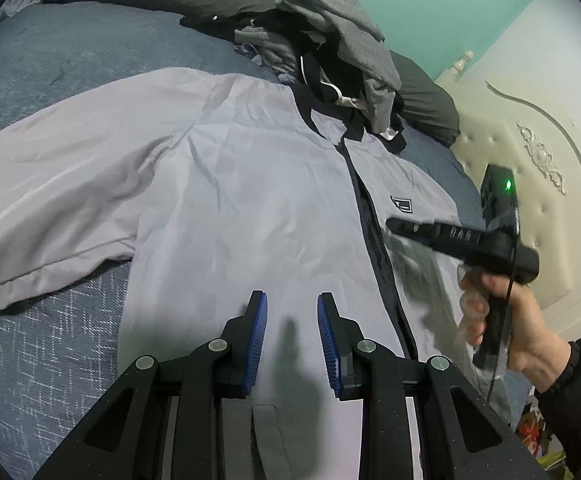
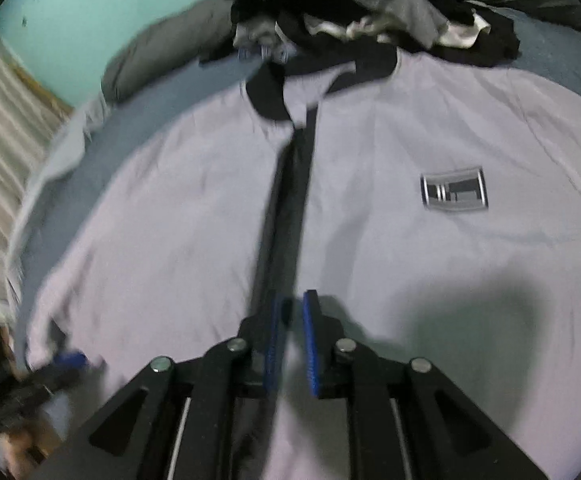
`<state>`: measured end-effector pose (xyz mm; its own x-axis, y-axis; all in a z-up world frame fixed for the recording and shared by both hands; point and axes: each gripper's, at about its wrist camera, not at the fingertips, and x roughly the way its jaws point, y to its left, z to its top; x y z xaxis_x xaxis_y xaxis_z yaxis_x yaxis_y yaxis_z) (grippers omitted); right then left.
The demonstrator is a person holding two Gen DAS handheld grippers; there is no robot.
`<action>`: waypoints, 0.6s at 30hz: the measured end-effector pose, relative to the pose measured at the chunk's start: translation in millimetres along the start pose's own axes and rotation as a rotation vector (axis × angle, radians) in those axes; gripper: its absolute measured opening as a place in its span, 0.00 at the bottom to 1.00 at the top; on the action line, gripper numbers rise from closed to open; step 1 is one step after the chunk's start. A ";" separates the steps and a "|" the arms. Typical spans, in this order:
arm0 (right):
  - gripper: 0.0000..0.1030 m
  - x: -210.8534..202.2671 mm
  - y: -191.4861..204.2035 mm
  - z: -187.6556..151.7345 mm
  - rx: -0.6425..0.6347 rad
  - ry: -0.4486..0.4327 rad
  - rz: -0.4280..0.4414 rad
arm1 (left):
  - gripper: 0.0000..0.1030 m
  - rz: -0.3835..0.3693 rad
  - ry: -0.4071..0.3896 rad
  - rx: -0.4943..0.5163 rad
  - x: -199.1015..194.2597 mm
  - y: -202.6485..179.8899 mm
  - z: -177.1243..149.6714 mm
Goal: Fold clothes
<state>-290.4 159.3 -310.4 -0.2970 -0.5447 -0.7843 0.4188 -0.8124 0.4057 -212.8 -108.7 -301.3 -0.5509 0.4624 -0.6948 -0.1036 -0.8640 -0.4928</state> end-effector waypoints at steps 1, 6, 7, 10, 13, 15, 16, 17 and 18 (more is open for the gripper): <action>0.30 0.5 4.2 3.9 -0.009 0.000 0.013 | 0.28 0.000 0.002 -0.002 0.0 1.1 0.0; 0.32 29.6 20.9 24.2 -0.046 0.070 0.034 | 0.28 0.000 0.008 -0.013 0.6 4.7 0.7; 0.32 37.2 20.6 27.2 -0.042 0.079 0.019 | 0.28 -0.001 0.007 -0.013 0.2 4.8 1.0; 0.32 55.0 15.9 34.5 -0.026 0.093 -0.015 | 0.28 -0.001 0.005 -0.013 -0.7 5.3 1.8; 0.29 57.3 12.2 38.6 -0.014 0.080 -0.013 | 0.28 -0.002 0.009 -0.015 0.3 6.1 1.5; 0.10 55.8 16.0 40.4 -0.033 0.062 -0.027 | 0.28 -0.001 0.013 -0.014 1.4 6.1 0.9; 0.09 54.4 17.4 41.6 -0.037 0.055 -0.030 | 0.28 -0.001 0.015 -0.013 1.9 6.1 0.7; 0.05 53.0 18.6 42.8 -0.041 0.048 -0.032 | 0.28 -0.001 0.015 -0.014 2.2 6.3 0.6; 0.04 51.8 19.8 43.9 -0.046 0.042 -0.038 | 0.28 -0.001 0.015 -0.014 2.1 6.4 0.4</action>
<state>-335.2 105.9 -322.3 -0.2770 -0.5039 -0.8181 0.4477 -0.8211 0.3541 -214.9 -113.3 -305.7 -0.5380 0.4661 -0.7023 -0.0927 -0.8609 -0.5003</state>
